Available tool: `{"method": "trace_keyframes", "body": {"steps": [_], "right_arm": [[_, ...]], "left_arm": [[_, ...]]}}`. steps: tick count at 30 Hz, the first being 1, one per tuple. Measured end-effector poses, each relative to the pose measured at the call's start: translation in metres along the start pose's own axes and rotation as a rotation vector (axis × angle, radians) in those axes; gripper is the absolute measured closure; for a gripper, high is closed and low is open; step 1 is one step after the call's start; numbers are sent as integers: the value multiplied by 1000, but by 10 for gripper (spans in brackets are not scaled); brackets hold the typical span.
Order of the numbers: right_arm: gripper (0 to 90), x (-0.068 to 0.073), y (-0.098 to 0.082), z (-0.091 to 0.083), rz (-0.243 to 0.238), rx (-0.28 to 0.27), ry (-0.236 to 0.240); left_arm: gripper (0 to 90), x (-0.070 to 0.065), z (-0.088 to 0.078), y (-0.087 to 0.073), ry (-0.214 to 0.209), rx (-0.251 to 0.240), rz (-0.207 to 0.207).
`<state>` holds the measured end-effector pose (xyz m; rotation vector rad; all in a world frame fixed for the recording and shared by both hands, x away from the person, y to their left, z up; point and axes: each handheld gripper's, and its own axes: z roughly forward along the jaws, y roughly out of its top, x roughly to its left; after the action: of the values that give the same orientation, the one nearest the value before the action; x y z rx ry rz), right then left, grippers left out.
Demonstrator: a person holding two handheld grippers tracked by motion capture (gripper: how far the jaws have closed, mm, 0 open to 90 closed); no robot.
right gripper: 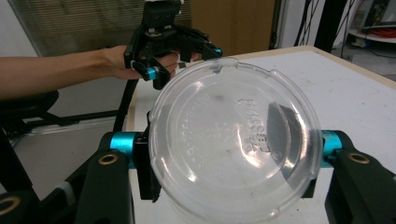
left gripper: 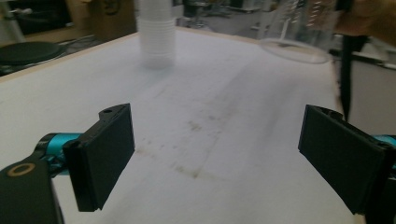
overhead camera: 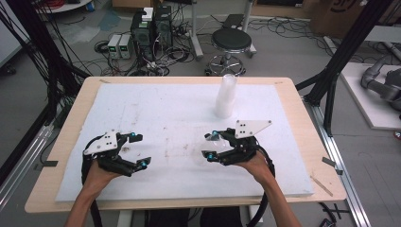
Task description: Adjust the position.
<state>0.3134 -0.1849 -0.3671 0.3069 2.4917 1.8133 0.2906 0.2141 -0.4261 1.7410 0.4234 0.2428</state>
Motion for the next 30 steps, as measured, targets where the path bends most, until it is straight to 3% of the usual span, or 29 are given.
{"method": "trace_keyframes", "body": {"steps": [4, 9, 19, 26, 30], "right_arm": [[420, 0, 0, 0, -1, -3, 8], [421, 1, 1, 1, -4, -5, 27], [421, 4, 3, 5, -13, -5, 52], [422, 6, 4, 5, -9, -7, 61], [422, 6, 4, 5, -9, -10, 68]], "left_arm": [[107, -1, 10, 9, -55, 0, 27], [106, -3, 26, 15, -113, -34, 37], [105, -21, 77, 32, -241, -80, 48], [85, -31, 105, 39, -280, -96, 69], [85, -35, 114, 39, -292, -73, 79]]}}
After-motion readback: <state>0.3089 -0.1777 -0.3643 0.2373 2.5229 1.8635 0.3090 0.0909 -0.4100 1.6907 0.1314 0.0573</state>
